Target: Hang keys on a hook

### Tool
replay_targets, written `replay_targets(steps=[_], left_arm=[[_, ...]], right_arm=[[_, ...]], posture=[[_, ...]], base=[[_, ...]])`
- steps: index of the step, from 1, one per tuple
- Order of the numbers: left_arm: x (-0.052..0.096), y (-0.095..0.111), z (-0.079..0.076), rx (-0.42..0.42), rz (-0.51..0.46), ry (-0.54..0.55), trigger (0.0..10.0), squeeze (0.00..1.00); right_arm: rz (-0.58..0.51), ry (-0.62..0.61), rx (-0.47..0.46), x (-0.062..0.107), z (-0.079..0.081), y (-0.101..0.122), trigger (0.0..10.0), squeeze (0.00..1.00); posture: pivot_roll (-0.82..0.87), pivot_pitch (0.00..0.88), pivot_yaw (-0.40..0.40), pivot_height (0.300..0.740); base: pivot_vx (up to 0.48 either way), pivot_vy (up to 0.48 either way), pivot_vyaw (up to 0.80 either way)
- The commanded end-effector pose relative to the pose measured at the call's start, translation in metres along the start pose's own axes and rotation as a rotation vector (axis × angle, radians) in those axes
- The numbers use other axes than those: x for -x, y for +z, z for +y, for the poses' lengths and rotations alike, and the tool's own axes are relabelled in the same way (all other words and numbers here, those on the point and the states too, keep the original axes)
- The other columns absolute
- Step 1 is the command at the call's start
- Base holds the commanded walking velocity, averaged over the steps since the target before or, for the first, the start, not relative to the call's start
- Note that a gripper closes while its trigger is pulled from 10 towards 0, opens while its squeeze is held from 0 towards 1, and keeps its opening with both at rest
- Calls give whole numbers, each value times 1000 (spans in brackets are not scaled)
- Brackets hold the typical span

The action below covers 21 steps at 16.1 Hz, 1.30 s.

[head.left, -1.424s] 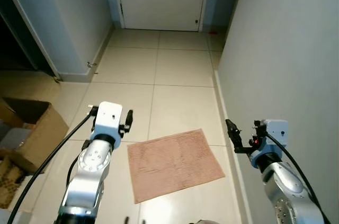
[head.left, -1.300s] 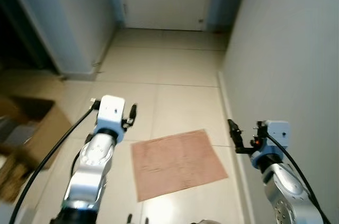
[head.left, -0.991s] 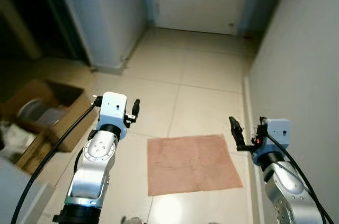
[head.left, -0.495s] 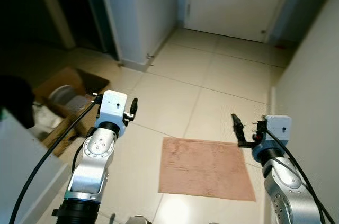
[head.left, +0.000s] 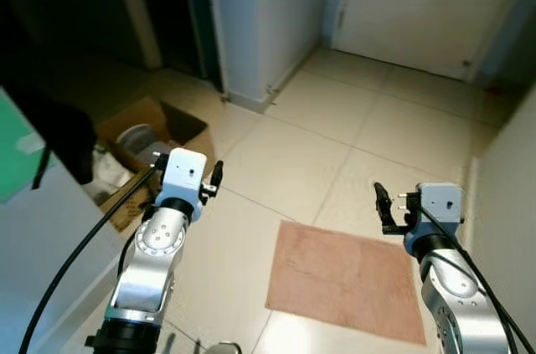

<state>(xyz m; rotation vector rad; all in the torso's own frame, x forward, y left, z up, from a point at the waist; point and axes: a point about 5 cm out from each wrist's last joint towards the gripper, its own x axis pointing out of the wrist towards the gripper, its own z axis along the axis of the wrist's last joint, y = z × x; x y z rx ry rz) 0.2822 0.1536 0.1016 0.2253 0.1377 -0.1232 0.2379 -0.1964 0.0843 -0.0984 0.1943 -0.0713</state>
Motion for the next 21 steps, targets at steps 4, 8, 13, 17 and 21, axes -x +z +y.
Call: replay_targets(steps=[4,8,13,17,21], left_arm=[[-1,0,1,5,-1,3,10000,0],[-2,2,-1,-4,-9,-11,10000,0],[-3,3,2,15,-15,-10,10000,0],[-2,4,4,19,-23,-5,10000,0],[-2,3,6,27,-23,2,10000,0]], right_arm=[[17,-12,26,-2,0,2,10000,1000],[20,-27,24,-2,-3,2,10000,1000],[29,-11,12,-2,2,1,10000,1000],[47,6,-13,-2,4,-3,10000,1000],[46,7,3,-4,2,-2,10000,1000]], posture=[[-141,0,23,740],[-147,0,31,740],[-138,0,29,740],[-136,0,29,740],[-135,0,29,740]], base=[[0,0,800],[0,0,800],[0,0,800],[0,0,800],[180,0,800]])
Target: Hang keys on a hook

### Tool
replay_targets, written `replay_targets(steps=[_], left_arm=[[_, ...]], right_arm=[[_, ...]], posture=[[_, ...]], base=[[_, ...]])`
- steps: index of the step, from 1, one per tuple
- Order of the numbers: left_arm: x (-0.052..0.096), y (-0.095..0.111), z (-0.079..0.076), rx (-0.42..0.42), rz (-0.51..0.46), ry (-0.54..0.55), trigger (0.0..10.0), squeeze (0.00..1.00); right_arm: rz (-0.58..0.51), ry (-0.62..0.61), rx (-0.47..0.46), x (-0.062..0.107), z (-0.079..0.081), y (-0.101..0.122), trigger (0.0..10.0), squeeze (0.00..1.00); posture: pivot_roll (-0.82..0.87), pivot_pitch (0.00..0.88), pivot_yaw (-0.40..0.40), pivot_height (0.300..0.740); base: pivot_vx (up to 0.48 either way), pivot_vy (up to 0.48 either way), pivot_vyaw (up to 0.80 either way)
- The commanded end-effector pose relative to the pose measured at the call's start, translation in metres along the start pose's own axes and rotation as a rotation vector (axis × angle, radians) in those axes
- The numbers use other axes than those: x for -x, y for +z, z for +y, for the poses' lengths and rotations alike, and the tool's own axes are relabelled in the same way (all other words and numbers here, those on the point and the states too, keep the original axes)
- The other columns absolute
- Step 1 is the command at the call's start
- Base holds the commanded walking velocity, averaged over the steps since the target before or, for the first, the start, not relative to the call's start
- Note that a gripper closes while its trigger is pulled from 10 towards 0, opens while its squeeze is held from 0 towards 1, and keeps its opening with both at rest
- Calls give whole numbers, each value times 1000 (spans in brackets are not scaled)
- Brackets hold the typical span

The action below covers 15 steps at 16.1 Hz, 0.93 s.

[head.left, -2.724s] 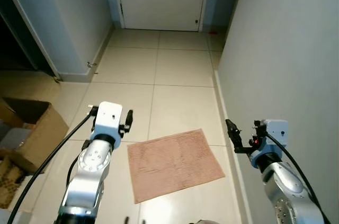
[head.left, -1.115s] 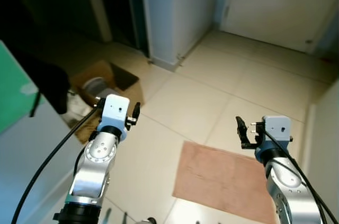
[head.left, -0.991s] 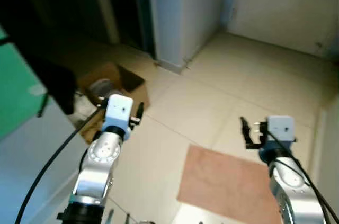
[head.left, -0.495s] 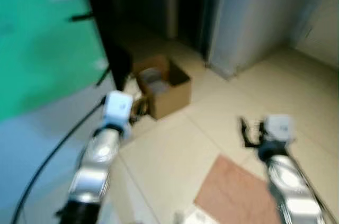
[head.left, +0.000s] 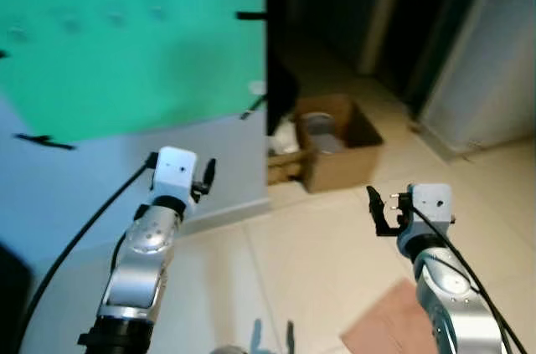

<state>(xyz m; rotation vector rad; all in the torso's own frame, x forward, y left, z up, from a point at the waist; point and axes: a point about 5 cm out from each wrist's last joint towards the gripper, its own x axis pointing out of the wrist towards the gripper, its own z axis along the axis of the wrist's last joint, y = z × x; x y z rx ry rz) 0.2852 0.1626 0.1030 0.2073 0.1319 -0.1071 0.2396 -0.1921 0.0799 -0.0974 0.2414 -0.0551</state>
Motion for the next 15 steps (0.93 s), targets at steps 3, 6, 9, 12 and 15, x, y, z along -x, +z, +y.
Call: replay_targets(steps=[3,6,9,12,15], left_arm=[[6,-8,-1,26,-6,5,10000,0],[10,-13,2,23,5,15,10000,0],[9,-12,1,17,-2,11,10000,0],[11,-11,1,16,-7,10,10000,0],[29,-18,3,15,18,36,10000,0]], right_arm=[[-15,-23,4,-6,0,5,10000,1000],[-26,-86,69,-11,-3,5,10000,1000],[-19,-91,128,-13,-5,1,10000,1000],[-51,-59,169,-17,0,5,10000,1000],[-35,14,36,-26,10,7,10000,1000]], posture=[[-129,0,21,740],[-124,0,19,740],[-120,0,18,740],[-104,0,0,740],[-54,0,-42,740]], base=[[240,0,158],[245,0,0],[265,0,0],[264,0,177],[265,0,800]])
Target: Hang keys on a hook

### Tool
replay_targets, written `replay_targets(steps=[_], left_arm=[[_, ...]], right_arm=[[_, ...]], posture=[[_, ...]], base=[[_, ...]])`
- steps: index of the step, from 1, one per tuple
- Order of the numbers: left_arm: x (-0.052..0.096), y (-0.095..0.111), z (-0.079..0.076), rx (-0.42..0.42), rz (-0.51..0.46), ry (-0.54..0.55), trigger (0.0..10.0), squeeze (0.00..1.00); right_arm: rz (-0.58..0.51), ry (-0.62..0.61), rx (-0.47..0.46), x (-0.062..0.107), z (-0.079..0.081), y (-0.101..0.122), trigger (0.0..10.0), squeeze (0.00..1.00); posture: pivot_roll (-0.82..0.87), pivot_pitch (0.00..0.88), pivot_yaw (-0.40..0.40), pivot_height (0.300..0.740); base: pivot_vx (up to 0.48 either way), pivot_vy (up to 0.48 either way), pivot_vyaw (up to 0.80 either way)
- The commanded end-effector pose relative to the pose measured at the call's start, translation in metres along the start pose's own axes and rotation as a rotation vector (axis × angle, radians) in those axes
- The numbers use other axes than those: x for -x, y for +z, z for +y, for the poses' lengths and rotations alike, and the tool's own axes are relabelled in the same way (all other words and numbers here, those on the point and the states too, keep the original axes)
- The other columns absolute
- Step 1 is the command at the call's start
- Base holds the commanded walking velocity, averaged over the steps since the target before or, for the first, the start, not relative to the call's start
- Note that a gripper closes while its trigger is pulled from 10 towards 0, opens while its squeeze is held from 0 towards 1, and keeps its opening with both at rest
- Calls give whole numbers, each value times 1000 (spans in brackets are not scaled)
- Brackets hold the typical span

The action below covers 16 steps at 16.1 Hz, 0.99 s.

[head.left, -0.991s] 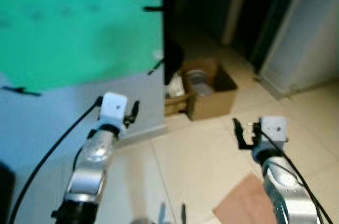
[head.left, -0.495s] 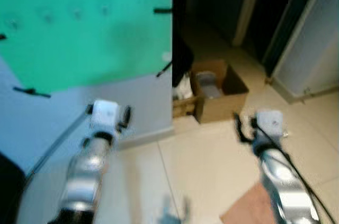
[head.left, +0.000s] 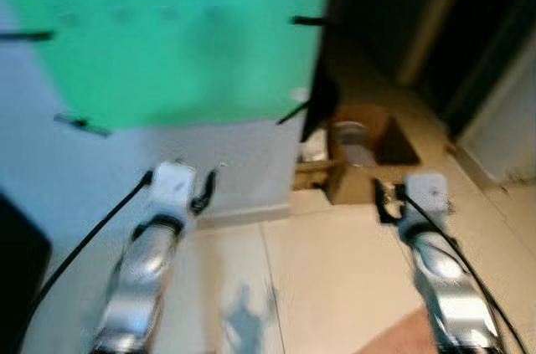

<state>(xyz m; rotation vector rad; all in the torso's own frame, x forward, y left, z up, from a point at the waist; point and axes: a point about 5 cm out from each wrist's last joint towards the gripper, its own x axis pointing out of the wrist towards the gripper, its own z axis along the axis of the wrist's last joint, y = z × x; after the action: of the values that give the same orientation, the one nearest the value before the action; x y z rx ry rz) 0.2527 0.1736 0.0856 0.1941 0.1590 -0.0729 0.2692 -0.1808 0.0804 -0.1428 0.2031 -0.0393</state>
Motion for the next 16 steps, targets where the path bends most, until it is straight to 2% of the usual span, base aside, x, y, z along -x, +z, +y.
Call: replay_targets(steps=[1,4,7,9,11,12,16], left_arm=[[4,3,2,-4,-2,18,10000,0],[14,2,6,-7,5,41,10000,0],[19,4,6,-14,5,43,10000,0],[14,5,3,-22,0,29,10000,0],[9,9,1,-26,-11,15,10000,0],[6,11,-2,-28,-17,1,10000,0],[1,12,-5,-35,-22,-31,10000,0]], right_arm=[[-10,25,-18,-2,1,1,10000,1000],[-47,55,22,-10,10,5,10000,1000],[-37,80,-44,-10,12,4,10000,1000],[-30,111,-55,-2,9,-1,10000,1000],[-44,55,-10,1,1,-4,10000,1000],[-51,48,-35,4,-2,-5,10000,1000],[-33,28,-16,8,-2,-8,10000,1000]], posture=[[-36,0,-54,740],[-3,0,-69,740],[-4,0,-63,740],[-23,0,-53,740],[-35,0,-46,740],[-49,0,-31,740],[-65,0,-13,740]], base=[[266,0,800],[265,0,454],[268,0,0],[264,0,266],[261,0,763],[259,0,800],[251,0,800]])
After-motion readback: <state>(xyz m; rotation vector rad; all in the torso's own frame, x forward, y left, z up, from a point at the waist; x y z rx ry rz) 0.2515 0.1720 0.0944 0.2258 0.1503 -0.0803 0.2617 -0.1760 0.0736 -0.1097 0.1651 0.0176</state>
